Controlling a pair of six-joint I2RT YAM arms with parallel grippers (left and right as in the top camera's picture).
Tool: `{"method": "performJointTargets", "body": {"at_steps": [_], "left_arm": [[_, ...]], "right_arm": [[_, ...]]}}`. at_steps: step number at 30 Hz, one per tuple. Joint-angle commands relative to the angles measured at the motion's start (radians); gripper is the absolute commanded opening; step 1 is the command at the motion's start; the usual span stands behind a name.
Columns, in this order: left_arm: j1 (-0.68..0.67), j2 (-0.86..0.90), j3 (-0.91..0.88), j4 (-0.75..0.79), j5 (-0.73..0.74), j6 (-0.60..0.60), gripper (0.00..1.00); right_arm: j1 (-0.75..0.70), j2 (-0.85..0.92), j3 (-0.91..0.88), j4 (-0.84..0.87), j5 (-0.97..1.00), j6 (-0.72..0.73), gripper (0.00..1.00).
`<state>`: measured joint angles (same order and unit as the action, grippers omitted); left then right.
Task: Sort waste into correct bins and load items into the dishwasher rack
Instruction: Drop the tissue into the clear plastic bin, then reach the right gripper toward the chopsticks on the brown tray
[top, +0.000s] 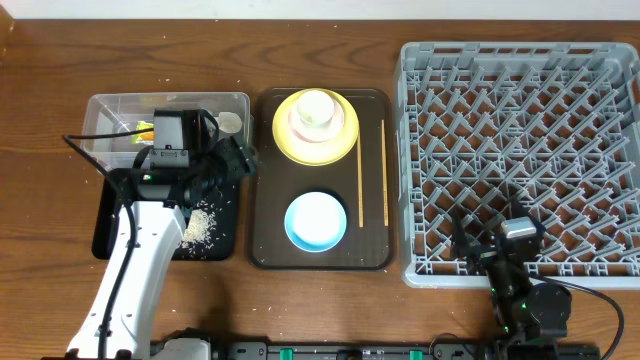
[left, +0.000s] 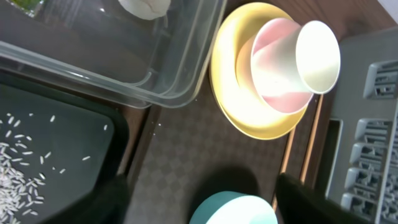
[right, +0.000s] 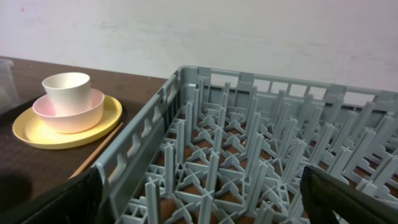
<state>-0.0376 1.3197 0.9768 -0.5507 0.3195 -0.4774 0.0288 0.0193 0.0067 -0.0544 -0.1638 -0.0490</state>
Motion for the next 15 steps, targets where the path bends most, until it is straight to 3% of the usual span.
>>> {"method": "performJointTargets", "body": {"at_steps": [1, 5, 8, 15], "left_arm": [[-0.001, -0.006, 0.014, -0.003, 0.009, 0.010, 0.83], [-0.001, -0.006, 0.012, -0.010, -0.017, 0.010, 0.86], [0.000, -0.009, 0.011, -0.010, -0.017, 0.010, 0.88], [0.059, -0.071, 0.012, -0.037, -0.105, -0.044, 0.92]], "right_arm": [[0.010, 0.000, -0.001, 0.022, 0.026, -0.013, 0.99], [0.010, 0.000, -0.001, 0.082, -0.082, 0.007, 0.99], [0.010, 0.006, 0.019, 0.030, -0.032, 0.028, 0.99], [0.010, 0.243, 0.326, -0.184, 0.055, 0.045, 0.99]]}}
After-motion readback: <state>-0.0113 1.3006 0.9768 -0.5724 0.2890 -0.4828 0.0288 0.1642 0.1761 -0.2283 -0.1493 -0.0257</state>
